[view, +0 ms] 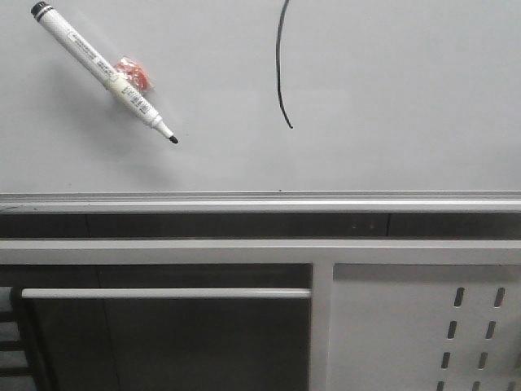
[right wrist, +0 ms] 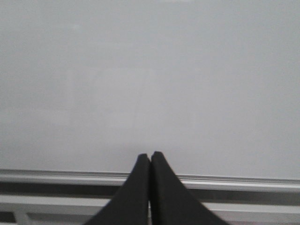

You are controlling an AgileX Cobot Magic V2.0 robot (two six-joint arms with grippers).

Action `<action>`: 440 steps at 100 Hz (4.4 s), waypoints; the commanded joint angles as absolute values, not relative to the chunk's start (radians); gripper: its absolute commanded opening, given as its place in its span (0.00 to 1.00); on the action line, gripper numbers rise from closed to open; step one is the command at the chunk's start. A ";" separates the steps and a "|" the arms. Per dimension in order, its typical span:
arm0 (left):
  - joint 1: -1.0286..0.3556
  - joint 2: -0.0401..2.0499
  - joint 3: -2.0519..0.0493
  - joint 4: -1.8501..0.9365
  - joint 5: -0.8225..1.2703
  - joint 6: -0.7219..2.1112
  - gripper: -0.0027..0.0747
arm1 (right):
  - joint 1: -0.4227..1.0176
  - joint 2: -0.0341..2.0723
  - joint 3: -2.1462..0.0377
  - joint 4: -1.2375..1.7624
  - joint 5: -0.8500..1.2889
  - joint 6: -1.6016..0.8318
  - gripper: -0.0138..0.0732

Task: Write number 1 on whiteboard

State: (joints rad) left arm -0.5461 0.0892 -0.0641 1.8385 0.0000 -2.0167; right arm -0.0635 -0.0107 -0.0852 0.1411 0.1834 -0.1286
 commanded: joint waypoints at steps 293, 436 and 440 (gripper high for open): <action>0.041 0.059 -0.093 0.414 0.218 -0.545 0.01 | -0.035 -0.022 0.040 0.063 0.309 -0.110 0.09; -0.079 -0.033 0.027 -0.075 0.270 0.121 0.01 | -0.035 -0.022 0.040 0.063 0.309 -0.110 0.09; -0.079 -0.033 0.027 -0.075 0.270 0.121 0.01 | -0.035 -0.022 0.040 0.063 0.309 -0.110 0.09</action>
State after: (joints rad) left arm -0.0674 -0.0058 0.0069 -0.0736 0.3297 0.1221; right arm -0.0367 -0.0107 0.0126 0.0612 0.3357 -0.1090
